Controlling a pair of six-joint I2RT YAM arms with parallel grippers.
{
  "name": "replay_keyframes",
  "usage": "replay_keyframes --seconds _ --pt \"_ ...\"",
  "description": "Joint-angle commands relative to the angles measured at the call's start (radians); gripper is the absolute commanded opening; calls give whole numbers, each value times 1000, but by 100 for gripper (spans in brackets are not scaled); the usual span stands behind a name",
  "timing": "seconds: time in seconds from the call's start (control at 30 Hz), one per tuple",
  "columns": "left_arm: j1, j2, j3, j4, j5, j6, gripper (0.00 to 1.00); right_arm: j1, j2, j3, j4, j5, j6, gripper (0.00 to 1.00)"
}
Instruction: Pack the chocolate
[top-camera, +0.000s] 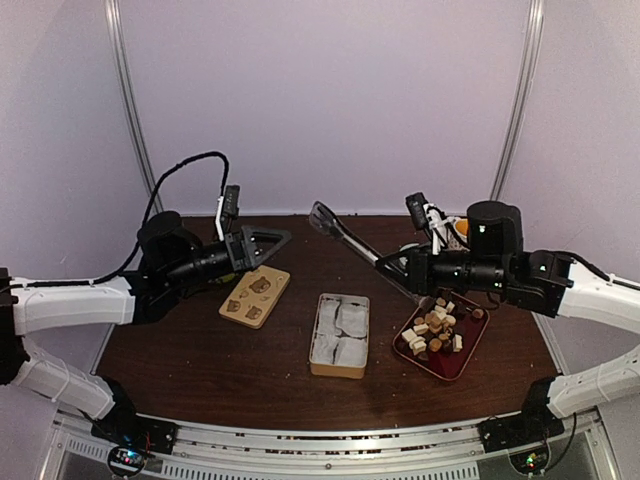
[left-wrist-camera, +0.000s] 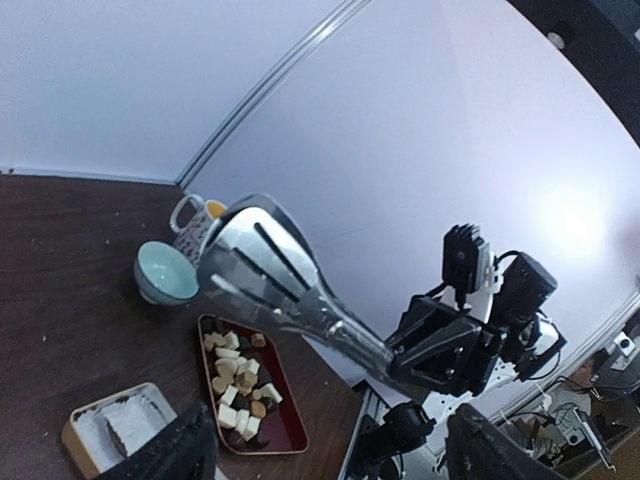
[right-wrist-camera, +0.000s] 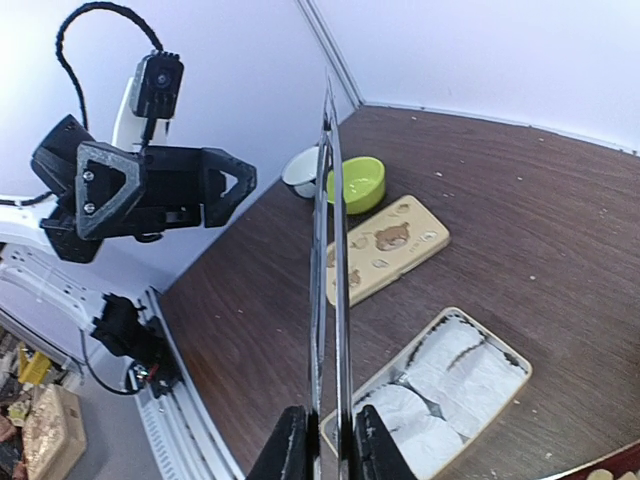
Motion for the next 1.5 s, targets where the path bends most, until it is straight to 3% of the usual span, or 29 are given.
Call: replay_keyframes --seconds 0.0,0.13,0.27,0.57,0.77,1.2,1.33,1.47 --pt "-33 54 109 146 51 -44 80 2 -25 26 190 -126 111 13" --pt "-44 90 154 154 52 -59 78 4 -20 25 270 -174 166 13" --pt "-55 120 188 144 51 -64 70 16 -15 22 333 -194 199 13" --pt "-74 134 219 181 61 -52 68 40 32 40 363 -237 233 13" --pt "-74 136 211 260 73 -71 47 46 49 31 389 -261 249 13" --pt "-74 133 232 297 84 -91 11 55 85 8 440 -298 277 19" --pt "-74 123 237 250 79 -74 7 57 101 20 415 -302 259 22" --pt "-74 111 231 234 67 -66 6 59 109 28 376 -297 231 33"
